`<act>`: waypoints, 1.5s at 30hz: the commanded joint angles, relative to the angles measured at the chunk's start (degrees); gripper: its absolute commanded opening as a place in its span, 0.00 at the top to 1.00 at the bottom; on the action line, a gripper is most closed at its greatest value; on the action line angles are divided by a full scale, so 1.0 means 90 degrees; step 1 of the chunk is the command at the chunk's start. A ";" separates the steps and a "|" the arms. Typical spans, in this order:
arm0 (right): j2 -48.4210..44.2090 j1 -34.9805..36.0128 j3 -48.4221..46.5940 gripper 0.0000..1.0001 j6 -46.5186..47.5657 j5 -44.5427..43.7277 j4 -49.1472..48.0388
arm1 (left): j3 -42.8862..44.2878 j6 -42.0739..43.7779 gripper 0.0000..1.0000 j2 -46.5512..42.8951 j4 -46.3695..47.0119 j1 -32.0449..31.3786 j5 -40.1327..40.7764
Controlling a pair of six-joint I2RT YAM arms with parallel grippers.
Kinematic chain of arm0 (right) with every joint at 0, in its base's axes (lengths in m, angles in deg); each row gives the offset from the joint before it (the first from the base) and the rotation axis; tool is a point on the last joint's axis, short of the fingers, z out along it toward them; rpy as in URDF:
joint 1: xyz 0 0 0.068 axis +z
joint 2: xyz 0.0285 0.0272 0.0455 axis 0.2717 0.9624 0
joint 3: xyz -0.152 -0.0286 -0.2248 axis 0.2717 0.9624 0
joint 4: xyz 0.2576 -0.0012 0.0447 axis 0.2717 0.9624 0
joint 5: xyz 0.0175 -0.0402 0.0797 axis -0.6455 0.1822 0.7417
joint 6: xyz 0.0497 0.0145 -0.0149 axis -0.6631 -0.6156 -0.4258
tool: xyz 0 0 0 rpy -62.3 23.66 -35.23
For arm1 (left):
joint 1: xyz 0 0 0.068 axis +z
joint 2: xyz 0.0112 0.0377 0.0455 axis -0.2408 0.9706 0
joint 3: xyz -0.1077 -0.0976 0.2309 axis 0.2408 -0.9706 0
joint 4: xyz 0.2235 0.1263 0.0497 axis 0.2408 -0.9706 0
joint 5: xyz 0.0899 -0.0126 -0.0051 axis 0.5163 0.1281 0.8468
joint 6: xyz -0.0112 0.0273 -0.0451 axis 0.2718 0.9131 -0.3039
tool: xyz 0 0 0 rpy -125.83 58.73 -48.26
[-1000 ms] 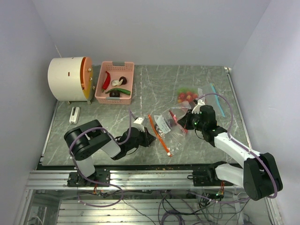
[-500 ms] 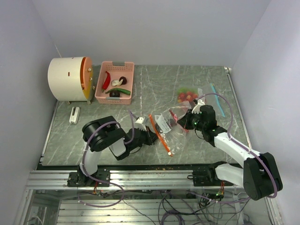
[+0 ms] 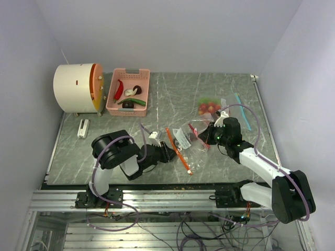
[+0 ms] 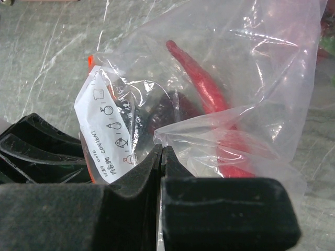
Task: Open the zip-top bag and remove the fake food
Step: Pick up the fake fruit from the zipper food storage bag.
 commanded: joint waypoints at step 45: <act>0.0171 -0.0031 0.0136 1.00 0.0151 0.0051 -0.0209 | 0.0880 0.1501 0.15 -0.1162 -0.1526 0.0087 0.0936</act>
